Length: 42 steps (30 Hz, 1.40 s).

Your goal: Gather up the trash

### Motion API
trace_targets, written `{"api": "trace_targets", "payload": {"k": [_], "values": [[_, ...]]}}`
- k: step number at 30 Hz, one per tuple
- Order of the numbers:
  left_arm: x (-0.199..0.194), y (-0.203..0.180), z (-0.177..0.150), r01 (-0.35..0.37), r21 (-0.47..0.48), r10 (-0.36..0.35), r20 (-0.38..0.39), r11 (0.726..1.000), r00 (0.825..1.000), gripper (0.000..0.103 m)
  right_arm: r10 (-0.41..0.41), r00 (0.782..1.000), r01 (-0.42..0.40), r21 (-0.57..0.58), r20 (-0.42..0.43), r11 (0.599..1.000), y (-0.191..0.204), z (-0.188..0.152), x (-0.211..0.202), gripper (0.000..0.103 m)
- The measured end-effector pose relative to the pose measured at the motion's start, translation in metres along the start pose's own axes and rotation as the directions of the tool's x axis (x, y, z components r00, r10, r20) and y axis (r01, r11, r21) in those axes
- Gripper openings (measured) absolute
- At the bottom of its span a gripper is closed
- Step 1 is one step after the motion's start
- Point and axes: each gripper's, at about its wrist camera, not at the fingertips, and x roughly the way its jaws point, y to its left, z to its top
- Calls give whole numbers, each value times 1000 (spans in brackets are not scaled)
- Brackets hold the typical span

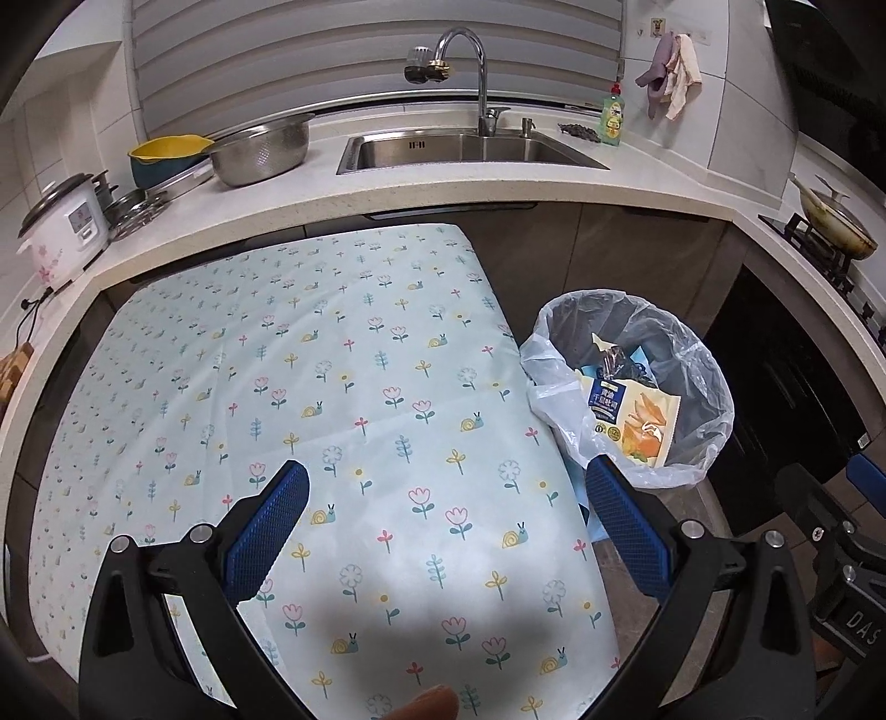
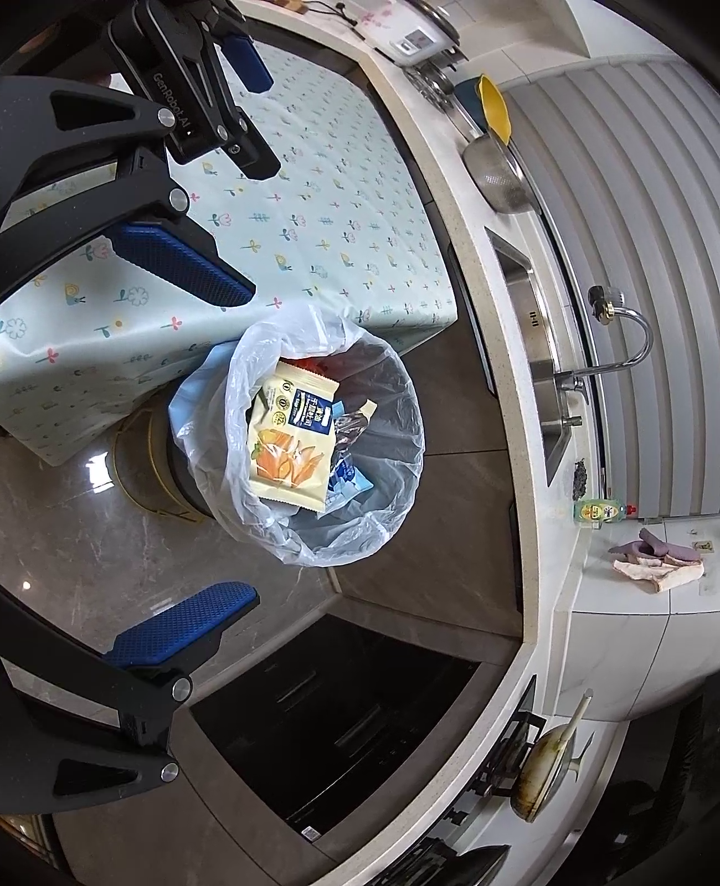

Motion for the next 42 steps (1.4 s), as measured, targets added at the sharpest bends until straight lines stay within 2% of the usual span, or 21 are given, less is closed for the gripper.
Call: {"api": "trace_targets", "payload": {"k": [42], "values": [[-3,-16,-8,-4,35,3,19,999,1000,96,9,1000,-9,-31,-1,999,1,-11,6,96]]}}
